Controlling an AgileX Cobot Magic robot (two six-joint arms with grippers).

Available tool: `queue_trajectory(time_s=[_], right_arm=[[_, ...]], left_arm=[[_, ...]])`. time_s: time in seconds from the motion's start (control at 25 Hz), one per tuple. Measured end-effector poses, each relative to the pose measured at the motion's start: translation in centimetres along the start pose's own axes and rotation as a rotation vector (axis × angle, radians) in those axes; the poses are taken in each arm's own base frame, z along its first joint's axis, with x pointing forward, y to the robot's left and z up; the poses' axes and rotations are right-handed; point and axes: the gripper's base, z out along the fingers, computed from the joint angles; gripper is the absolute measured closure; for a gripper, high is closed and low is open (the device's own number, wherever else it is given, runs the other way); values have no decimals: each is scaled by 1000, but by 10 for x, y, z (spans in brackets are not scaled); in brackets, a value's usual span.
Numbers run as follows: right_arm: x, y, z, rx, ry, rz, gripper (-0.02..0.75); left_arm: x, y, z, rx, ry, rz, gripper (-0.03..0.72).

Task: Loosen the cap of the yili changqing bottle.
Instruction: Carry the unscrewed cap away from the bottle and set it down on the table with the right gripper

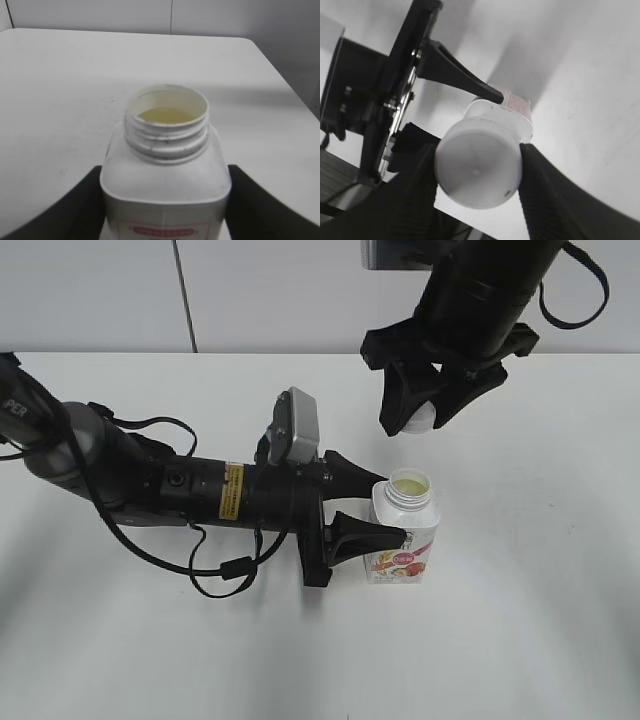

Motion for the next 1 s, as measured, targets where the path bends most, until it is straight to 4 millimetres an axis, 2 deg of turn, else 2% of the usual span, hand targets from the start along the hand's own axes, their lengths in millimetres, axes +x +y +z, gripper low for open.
queue_trajectory(time_s=[0.16, 0.36, 0.6, 0.84, 1.0], right_arm=[[0, 0, 0, 0, 0, 144, 342], [1, -9, -1, 97, 1, 130, 342], [1, -47, -9, 201, -12, 181, 343], [9, -105, -25, 253, -31, 317, 345], [19, -132, -28, 277, -21, 383, 345]], left_arm=[[0, 0, 0, 0, 0, 0, 258], [0, 0, 0, 0, 0, 0, 258], [0, 0, 0, 1, 0, 1, 258], [0, 0, 0, 1, 0, 1, 258], [0, 0, 0, 1, 0, 1, 258]])
